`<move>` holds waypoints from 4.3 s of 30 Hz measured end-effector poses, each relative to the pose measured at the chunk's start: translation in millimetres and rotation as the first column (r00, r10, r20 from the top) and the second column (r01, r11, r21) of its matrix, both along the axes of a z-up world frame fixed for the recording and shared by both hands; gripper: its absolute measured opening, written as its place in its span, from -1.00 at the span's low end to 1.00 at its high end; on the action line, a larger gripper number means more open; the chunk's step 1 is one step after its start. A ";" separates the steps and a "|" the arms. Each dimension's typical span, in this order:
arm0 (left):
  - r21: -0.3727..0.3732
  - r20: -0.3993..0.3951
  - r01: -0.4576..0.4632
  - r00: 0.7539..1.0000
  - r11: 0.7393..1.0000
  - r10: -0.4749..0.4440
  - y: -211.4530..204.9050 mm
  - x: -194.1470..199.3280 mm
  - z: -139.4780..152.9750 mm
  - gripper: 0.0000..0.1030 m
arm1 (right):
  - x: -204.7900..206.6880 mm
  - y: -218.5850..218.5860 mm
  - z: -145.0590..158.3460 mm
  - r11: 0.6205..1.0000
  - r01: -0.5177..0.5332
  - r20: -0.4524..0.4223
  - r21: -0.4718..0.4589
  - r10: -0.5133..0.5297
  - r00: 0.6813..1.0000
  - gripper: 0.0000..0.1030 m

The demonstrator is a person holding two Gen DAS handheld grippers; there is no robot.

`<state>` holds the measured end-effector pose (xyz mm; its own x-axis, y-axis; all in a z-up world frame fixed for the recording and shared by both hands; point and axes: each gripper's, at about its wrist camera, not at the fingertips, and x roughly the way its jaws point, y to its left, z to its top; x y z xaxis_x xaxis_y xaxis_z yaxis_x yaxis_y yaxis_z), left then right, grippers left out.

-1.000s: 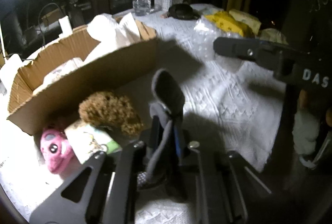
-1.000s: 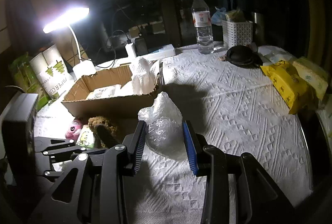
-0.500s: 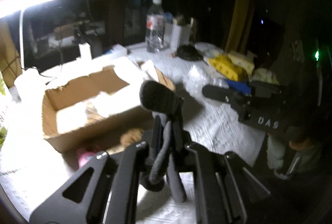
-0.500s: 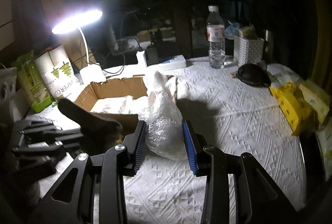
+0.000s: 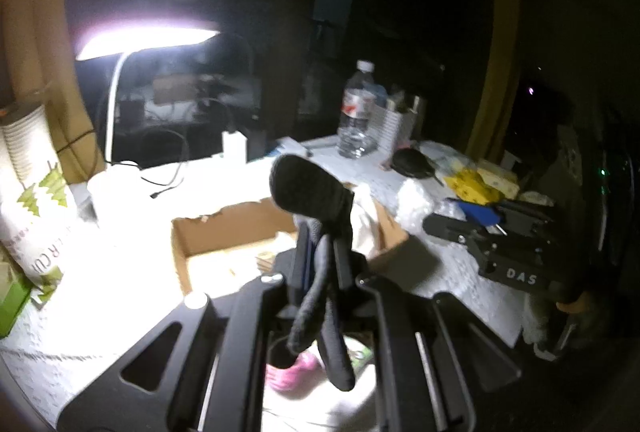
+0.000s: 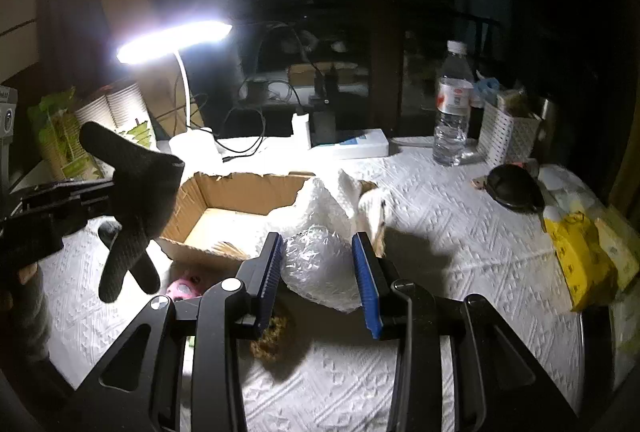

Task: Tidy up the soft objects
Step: 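Lift the glove and bubble wrap into the box and open both tools, then withdraw both tools toward the pink plush and brown teddy bear, then grasp the pink plush with the left tool while the right tool grasps the brown teddy bear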

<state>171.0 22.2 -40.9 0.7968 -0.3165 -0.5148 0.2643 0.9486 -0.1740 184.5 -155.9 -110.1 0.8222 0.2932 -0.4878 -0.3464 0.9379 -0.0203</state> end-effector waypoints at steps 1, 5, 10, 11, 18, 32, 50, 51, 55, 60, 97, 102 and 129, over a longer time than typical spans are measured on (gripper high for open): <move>0.000 0.003 -0.007 1.000 1.000 0.007 3.7 1.8 0.2 -0.84 | 2.6 3.6 0.9 1.000 -0.004 0.000 -0.004 0.004 1.000 -0.26; 0.011 0.002 -0.049 0.999 0.999 0.049 19.6 14.7 -5.5 -0.84 | 12.8 12.9 0.9 1.000 -0.022 -0.005 -0.012 0.022 1.000 -0.26; 0.039 -0.004 -0.101 0.995 0.994 0.101 32.9 33.9 -18.3 -0.84 | 28.3 24.8 -3.7 0.999 -0.050 -0.023 -0.019 0.050 0.998 -0.26; 0.037 -0.008 -0.103 0.995 0.994 0.104 34.5 37.1 -20.5 -0.84 | 32.0 26.5 -4.7 0.998 -0.053 -0.028 -0.022 0.053 0.998 -0.26; 0.057 -0.043 -0.133 0.990 0.990 0.135 39.4 62.5 -48.3 -0.84 | 58.8 40.6 -15.1 0.997 -0.066 -0.070 -0.044 0.063 0.996 -0.26; 0.073 -0.173 -0.100 0.979 0.992 0.112 33.5 93.6 -102.1 -0.81 | 100.6 62.3 -56.8 0.995 -0.052 -0.181 -0.084 0.036 0.983 -0.26; 0.066 -0.126 -0.154 0.979 0.986 0.161 29.1 70.1 -71.6 0.35 | 72.4 54.5 -40.0 0.997 -0.021 -0.140 -0.072 0.011 0.990 0.04; 0.059 -0.118 -0.157 0.980 0.986 0.163 29.6 66.1 -67.9 0.35 | 68.0 54.1 -37.2 0.997 -0.019 -0.132 -0.070 0.010 0.991 0.05; 0.051 -0.087 -0.170 0.981 0.984 0.174 31.8 49.0 -54.4 0.35 | 52.0 54.4 -28.5 0.998 -0.017 -0.109 -0.068 0.009 0.994 0.06; 0.033 -0.059 -0.179 0.982 0.983 0.180 33.5 24.7 -42.1 0.36 | 28.9 59.2 -18.6 0.997 -0.018 -0.082 -0.075 0.012 0.997 0.06; 0.056 -0.200 -0.174 0.963 0.983 0.182 21.3 -45.2 -104.7 0.37 | -19.0 44.3 -83.6 0.999 -0.039 -0.178 -0.032 0.032 0.984 0.06; 0.069 -0.224 -0.173 0.957 0.983 0.184 15.2 -27.4 -112.1 0.37 | -2.6 41.1 -92.0 0.999 -0.048 -0.200 -0.018 0.044 0.979 0.06; 0.076 -0.303 -0.096 0.946 0.992 0.115 -5.6 6.8 -132.4 -0.21 | 16.9 36.1 -99.9 0.994 -0.103 -0.217 0.030 0.107 0.970 -0.22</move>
<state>177.8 16.6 -173.3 0.6250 -0.2002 -0.7546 0.1051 0.9793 -0.1728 201.4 -119.7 -210.0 0.6611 0.3830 -0.6452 -0.4370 0.8956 0.0838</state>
